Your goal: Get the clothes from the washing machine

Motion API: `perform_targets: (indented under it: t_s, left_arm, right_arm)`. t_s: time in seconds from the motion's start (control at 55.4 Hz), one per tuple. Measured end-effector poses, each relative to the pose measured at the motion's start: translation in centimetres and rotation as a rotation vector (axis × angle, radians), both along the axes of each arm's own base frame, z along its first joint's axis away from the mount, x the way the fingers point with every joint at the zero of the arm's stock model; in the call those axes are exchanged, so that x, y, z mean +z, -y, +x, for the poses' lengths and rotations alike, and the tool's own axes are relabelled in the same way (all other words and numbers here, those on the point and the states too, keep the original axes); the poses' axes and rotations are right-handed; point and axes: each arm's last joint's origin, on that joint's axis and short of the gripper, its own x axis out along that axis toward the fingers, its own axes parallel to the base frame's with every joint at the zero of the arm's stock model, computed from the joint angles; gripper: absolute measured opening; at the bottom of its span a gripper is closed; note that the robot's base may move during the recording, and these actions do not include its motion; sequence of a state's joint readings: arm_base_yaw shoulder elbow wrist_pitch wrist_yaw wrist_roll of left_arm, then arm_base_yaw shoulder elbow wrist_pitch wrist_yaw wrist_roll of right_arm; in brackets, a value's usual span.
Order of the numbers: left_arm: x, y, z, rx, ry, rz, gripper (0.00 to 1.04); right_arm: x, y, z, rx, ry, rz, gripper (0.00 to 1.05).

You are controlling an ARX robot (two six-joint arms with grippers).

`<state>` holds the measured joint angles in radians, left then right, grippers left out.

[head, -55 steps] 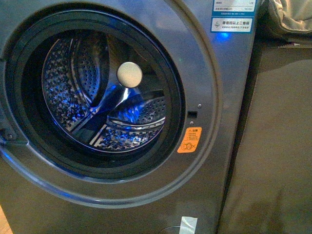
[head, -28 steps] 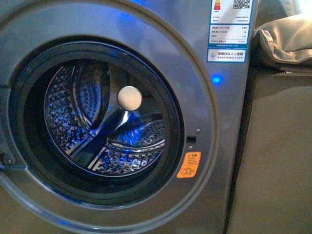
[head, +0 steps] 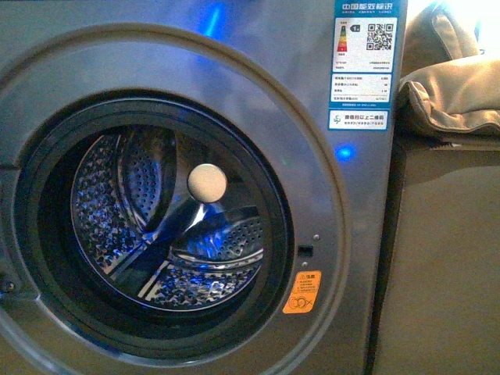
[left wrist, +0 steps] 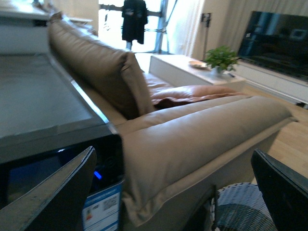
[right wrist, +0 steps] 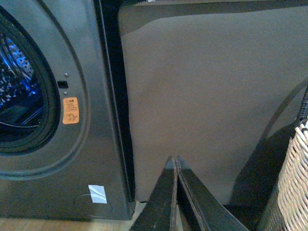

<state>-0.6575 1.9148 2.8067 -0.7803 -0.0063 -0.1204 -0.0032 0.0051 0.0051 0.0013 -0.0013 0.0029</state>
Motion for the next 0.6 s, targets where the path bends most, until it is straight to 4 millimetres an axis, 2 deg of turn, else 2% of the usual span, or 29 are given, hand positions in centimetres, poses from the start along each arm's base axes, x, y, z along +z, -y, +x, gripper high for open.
perform_targets:
  t_s: [0.072, 0.217, 0.253, 0.361, 0.47, 0.596]
  left_arm:
    - [-0.1, -1.3, 0.5, 0.098, -0.043, -0.001, 0.98]
    - [-0.4, -5.9, 0.9, 0.342, -0.125, 0.028, 0.98]
    - [-0.7, -7.3, 0.7, 0.397, -0.152, 0.032, 0.98]
    - [-2.1, -9.7, -0.4, 0.474, -0.205, 0.036, 0.98]
    - [-3.6, -10.6, -1.2, 0.497, -0.263, 0.049, 0.98]
    - [-4.5, -10.5, -0.8, 0.487, -0.290, 0.048, 0.98]
  right_arm:
    - [0.0, 0.0, 0.0, 0.000, 0.000, 0.000, 0.02]
    - [0.0, 0.0, 0.0, 0.000, -0.001, 0.000, 0.02]
    - [0.0, 0.0, 0.0, 0.000, -0.001, 0.000, 0.02]
    - [0.0, 0.0, 0.0, 0.000, 0.000, 0.000, 0.02]
    - [0.0, 0.0, 0.0, 0.000, 0.000, 0.000, 0.02]
    - [0.0, 0.0, 0.0, 0.000, 0.000, 0.000, 0.02]
